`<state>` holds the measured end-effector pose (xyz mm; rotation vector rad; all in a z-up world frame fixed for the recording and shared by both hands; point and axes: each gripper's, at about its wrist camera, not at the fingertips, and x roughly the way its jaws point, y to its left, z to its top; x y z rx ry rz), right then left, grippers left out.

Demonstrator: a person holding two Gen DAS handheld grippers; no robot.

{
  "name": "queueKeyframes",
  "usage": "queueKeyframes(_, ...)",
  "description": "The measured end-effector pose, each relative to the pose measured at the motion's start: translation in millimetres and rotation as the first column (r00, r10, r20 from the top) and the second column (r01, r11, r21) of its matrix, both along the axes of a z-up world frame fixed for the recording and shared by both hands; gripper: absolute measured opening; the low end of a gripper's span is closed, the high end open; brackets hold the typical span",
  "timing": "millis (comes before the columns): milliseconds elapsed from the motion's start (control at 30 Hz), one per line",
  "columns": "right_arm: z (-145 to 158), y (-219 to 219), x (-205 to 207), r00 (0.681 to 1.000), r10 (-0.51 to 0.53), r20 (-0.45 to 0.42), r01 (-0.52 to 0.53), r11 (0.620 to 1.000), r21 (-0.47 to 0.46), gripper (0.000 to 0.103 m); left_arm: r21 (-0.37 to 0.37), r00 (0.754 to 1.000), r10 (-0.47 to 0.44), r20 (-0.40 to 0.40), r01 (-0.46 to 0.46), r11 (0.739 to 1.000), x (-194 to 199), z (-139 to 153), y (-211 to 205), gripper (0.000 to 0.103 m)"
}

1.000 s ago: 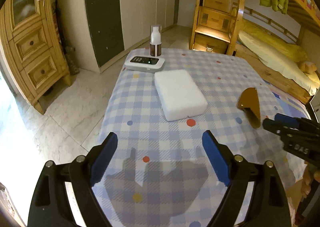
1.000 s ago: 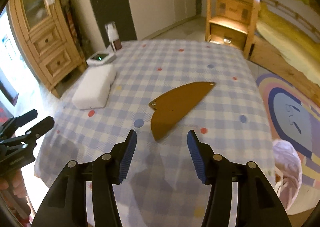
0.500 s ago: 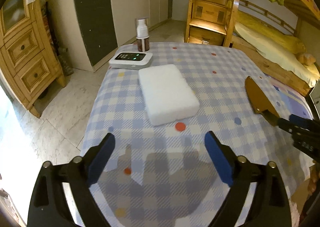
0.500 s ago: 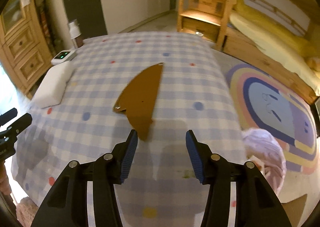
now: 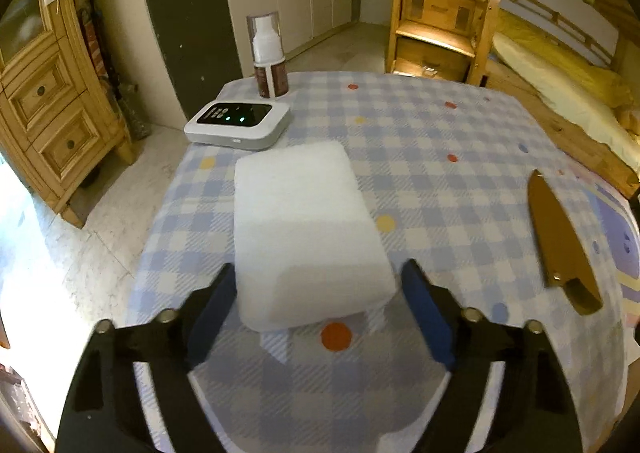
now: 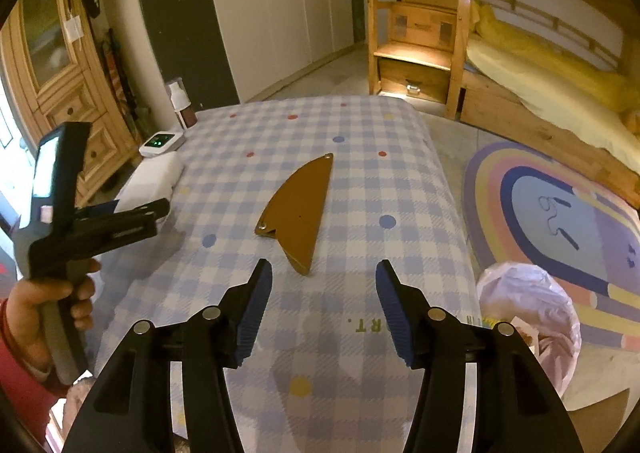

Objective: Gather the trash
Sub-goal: 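Grasp the brown cardboard piece with the right tool while the left tool grasps the white foam block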

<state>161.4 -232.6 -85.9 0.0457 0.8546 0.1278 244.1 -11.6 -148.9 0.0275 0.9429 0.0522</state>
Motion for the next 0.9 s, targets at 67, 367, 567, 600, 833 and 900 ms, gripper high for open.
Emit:
queueKeyframes(67, 0.5, -0.4, -3.3, 1.0, 0.0, 0.002, 0.0, 1.0, 0.0, 0.055, -0.014, 1.0, 0.011, 0.01, -0.011, 1.0, -2.7, 0.8, 3.2, 0.066)
queueKeyframes(367, -7.4, 5.4, 0.7, 1.0, 0.031, 0.0, -0.031, 0.999, 0.027, 0.055, -0.163, 0.988, -0.133, 0.074, 0.143, 0.976, -69.2, 33.8, -7.8, 0.065)
queueKeyframes(567, -16.7, 15.2, 13.1, 0.998, 0.062, -0.014, -0.061, 0.998, 0.018, 0.043, -0.051, 0.972, -0.18, 0.153, 0.19, 0.981, -98.9, 46.5, -37.5, 0.065)
queueKeyframes(600, -18.0, 16.7, 14.5, 0.998, 0.064, -0.016, -0.064, 0.998, 0.014, 0.042, -0.03, 0.968, -0.185, 0.168, 0.192, 0.981, -102.2, 48.0, -41.5, 0.065)
queueKeyframes(833, -34.8, 20.9, 28.3, 0.996, 0.074, -0.051, -0.075, 0.997, -0.023, 0.033, -0.007, 0.963, -0.208, 0.172, 0.212, 0.977, -101.6, 47.4, -47.0, 0.065)
queueKeyframes(900, -37.4, 19.9, 31.2, 0.996, 0.074, -0.052, -0.076, 0.997, -0.033, 0.03, -0.016, 0.966, -0.2, 0.165, 0.205, 0.979, -99.9, 46.6, -45.1, 0.065)
